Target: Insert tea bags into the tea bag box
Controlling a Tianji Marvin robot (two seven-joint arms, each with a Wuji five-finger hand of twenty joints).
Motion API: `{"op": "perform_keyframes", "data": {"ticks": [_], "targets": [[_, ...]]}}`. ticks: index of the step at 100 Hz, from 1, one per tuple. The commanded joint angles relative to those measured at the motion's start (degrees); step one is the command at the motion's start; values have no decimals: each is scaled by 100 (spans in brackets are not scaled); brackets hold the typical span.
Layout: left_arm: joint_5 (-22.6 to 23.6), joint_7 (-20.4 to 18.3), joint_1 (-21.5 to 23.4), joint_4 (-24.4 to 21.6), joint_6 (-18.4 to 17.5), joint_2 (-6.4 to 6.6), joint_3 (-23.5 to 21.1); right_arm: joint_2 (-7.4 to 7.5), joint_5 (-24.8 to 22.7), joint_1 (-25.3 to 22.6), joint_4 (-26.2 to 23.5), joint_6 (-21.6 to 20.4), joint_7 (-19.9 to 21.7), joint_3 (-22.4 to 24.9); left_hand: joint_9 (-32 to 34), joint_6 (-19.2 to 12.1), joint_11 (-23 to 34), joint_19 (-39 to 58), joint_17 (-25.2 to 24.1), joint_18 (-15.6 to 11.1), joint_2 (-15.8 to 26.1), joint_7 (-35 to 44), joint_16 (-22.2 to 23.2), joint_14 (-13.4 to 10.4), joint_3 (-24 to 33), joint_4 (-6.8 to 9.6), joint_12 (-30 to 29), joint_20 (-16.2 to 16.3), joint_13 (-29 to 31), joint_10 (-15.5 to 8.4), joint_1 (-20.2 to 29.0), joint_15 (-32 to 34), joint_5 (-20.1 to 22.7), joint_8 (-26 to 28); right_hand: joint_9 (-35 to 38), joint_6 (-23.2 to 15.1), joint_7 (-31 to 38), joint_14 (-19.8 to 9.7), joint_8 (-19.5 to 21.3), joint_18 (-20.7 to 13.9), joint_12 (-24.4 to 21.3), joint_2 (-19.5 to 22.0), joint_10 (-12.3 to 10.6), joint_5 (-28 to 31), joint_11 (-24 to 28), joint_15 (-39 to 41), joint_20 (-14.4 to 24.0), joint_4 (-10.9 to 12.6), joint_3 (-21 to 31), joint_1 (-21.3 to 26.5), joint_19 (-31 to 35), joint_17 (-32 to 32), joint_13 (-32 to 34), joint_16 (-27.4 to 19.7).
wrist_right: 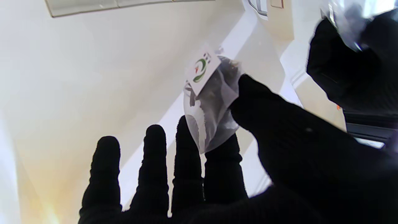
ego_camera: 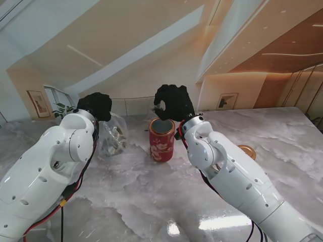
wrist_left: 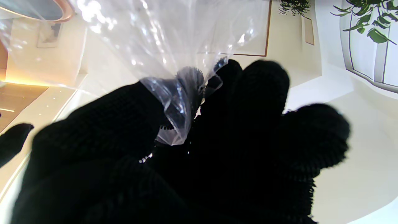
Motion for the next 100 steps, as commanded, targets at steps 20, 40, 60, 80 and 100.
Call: {"op": "perform_keyframes", "data": {"ticks": [20,40,60,80,100], "targets": [[6,-66,31,-78,-82,-9,-38,26,71,152,514,199,229,-209,224,-2,137,430,119,-460,-116,106,8,73,155,83,70,30,204,539,215,197,87,100,-132,-162,63,-132,-91,-31,74,153,-114,56,80,68,-78,-69,-49,135,86,-65,54,78],[9,-71,24,-65,-98,-7,-32,4,127,310,822,277,306,-394,223,11,136,431,119,-458,-116,105,9,75,156,82,70,31,201,550,222,197,89,100,-132,-236,45,-132,-146,-30,73,165,-114,51,81,67,-81,-81,-62,110,88,-65,54,77],[-3,-86,-16,-43,-79,-8,13,-31,204,454,1017,322,353,-533,223,9,137,431,119,-457,-114,107,8,72,156,81,69,31,203,537,226,196,91,101,-138,-328,-13,-141,-259,-41,69,195,-119,-21,73,59,-84,-92,-107,71,88,-64,50,73],[-7,-107,-56,-26,-75,-6,46,-66,290,553,1133,339,387,-639,220,5,133,431,119,-457,-114,104,8,74,155,82,69,31,202,535,219,195,90,99,-180,-366,-204,-144,-613,-56,47,56,-103,-374,20,31,-92,-65,-99,-67,80,-67,20,61],[-2,-122,-72,-16,-60,-5,60,-58,297,567,1125,341,449,-665,218,1,131,431,119,-457,-116,104,8,76,155,85,68,31,202,527,217,195,88,103,-353,-214,-829,-118,-538,-60,18,-35,-56,-705,-34,-37,-106,135,51,-539,36,-104,-95,25]]}}
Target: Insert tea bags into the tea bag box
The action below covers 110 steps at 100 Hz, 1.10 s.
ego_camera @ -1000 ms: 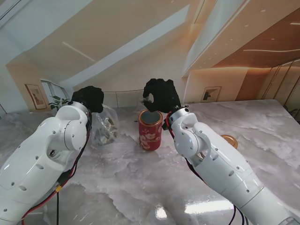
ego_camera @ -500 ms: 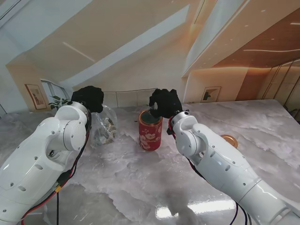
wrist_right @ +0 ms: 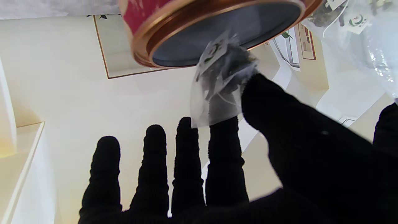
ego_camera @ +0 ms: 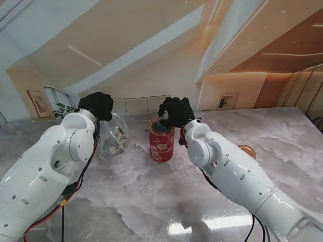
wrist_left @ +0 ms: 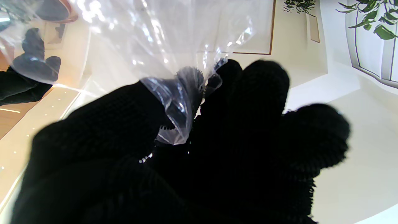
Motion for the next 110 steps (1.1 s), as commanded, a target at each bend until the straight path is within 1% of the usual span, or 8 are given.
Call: {"op": "perform_keyframes", "data": {"ticks": [1,7,9,12,70,87,100,110], "targets": [[0,-99,-28,-12,0,-13,17,-10,-21,-16,-32,17,100,-21,226,3,135,431,119,-457,-115,106,8,76,158,87,71,31,202,529,221,195,91,104,-197,76,-394,-117,251,-60,11,5,-50,-236,-26,-36,-102,180,40,-135,35,-107,-101,23],[-4,-104,-36,-8,5,-13,23,-5,-22,-19,-42,13,114,-15,221,1,134,431,120,-462,-113,105,8,76,156,85,70,31,202,525,219,195,89,104,-282,117,-738,-108,531,-59,-5,72,-20,-371,-44,-50,-96,409,34,-271,23,-120,-145,12],[-5,-104,-38,-6,5,-13,25,-3,-23,-21,-46,10,117,-12,218,2,131,432,120,-464,-115,104,8,76,156,85,69,31,202,524,218,195,88,103,-309,125,-867,-105,778,-59,-11,94,-14,-418,-44,-54,-94,563,20,-312,21,-120,-156,7],[-7,-104,-43,-3,6,-13,29,-1,-26,-22,-48,5,119,-8,224,-1,135,432,120,-466,-118,105,8,72,157,86,71,31,200,530,216,194,89,104,-331,136,-915,-103,860,-62,-14,91,-8,-465,-48,-59,-94,607,14,-340,16,-130,-169,5],[-31,-111,-82,15,23,-15,83,42,-87,-78,-161,35,187,67,217,4,135,431,119,-456,-114,102,9,74,156,82,71,31,199,534,216,192,90,102,-649,9,-1104,-82,981,-68,-56,-58,35,-1162,-127,-152,-99,611,-41,-419,-64,-222,-343,-42],[-37,-113,-91,19,24,-16,96,36,-26,-153,-251,-41,150,150,220,13,136,430,119,-453,-115,100,12,84,156,85,71,31,201,536,220,198,87,103,-740,-254,-1111,-80,997,-89,-69,42,42,-1238,-128,-157,-89,624,-81,-456,-87,-245,-386,-49],[-42,-125,-116,33,27,-15,120,40,-37,-287,-486,-273,30,245,220,3,139,429,119,-457,-107,101,12,79,154,84,72,31,198,543,220,198,86,106,-739,-489,-1111,-79,1009,-94,-79,107,42,-1232,-126,-153,-78,625,-168,-483,-98,-248,-387,-52],[-47,-130,-136,43,40,-16,146,30,-3,-365,-694,-404,-21,289,223,6,141,429,119,-459,-108,99,12,77,151,83,71,31,199,541,219,197,85,105,-674,-569,-1130,-82,1010,-95,-87,153,33,-1260,-129,-148,-73,630,-201,-500,-101,-247,-328,-55]]}}
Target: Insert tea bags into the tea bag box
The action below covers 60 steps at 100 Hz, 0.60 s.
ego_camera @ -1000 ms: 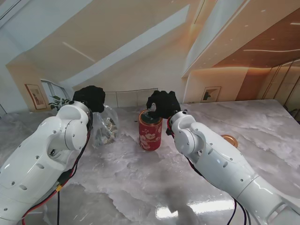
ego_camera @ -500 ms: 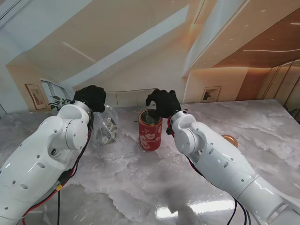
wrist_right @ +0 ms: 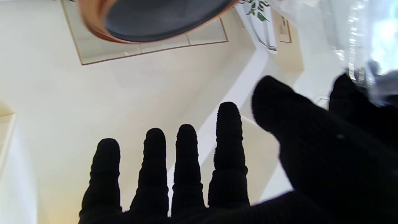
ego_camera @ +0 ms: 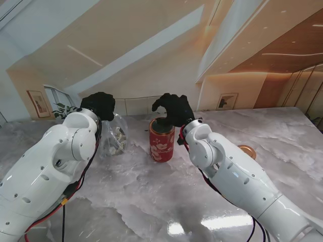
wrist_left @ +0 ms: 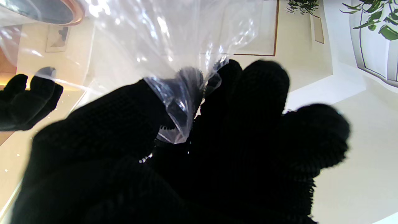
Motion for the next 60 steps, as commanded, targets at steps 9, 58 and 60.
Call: {"op": "perform_keyframes", "data": {"ticks": [9,58,60], "targets": [[-26,-107,-63,-3,23,-18,50,-46,30,-101,-369,-169,2,-31,228,5,145,430,120,-455,-113,102,12,83,151,85,72,32,202,544,220,198,91,105,8,-227,-138,-91,37,-86,-66,151,-17,-346,-45,-8,-64,102,-106,-104,-82,-38,-29,-57],[-17,-279,-331,44,142,-13,261,-167,297,-202,-808,-505,-121,-300,221,17,143,433,119,-454,-109,93,10,72,151,78,70,33,200,540,227,196,86,102,201,-675,-147,-113,67,-76,-86,329,-51,-100,-137,-60,-34,128,-179,-182,-103,-17,107,-74],[-20,-282,-340,42,143,-13,263,-169,297,-199,-810,-513,-119,-316,221,18,143,433,119,-454,-113,94,10,72,148,77,70,33,200,543,224,196,87,102,221,-694,-147,-112,68,-73,-84,328,-56,-86,-136,-63,-34,130,-172,-177,-104,-14,114,-75]]}}
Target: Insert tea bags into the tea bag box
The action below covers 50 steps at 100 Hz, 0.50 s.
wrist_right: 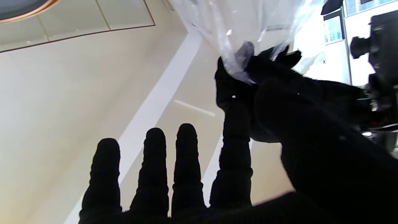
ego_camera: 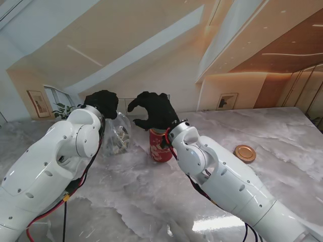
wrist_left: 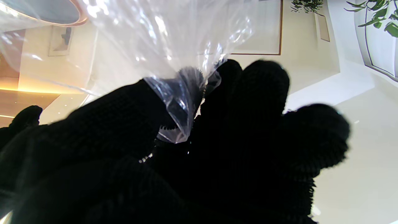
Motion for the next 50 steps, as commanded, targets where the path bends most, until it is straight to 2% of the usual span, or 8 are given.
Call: {"op": "perform_keyframes", "data": {"ticks": [1,25,50], "targets": [[-14,-102,-64,-26,8,-20,8,-53,-19,-35,-82,-69,67,-89,219,16,143,429,119,-454,-110,92,10,74,150,77,69,33,200,545,225,196,84,101,137,-181,-79,-112,53,-72,-42,147,-58,-28,-48,-65,-33,71,-16,-136,-84,-22,98,-71],[-82,-119,-97,-120,-38,-24,13,-116,21,96,64,-62,98,-371,213,7,142,428,119,-457,-108,92,12,76,144,76,69,33,197,531,221,198,84,105,165,-266,-59,-112,70,-45,-40,166,-59,116,-73,-75,-30,77,50,-111,-99,10,130,-71],[-169,-59,72,-269,-162,-25,-135,-165,1,328,380,42,211,-665,216,14,145,427,119,-454,-103,88,11,80,144,76,69,32,200,545,224,199,83,107,178,-260,-60,-106,79,-45,-32,166,-60,120,-79,-67,-21,91,170,-4,-104,12,137,-63]]}}
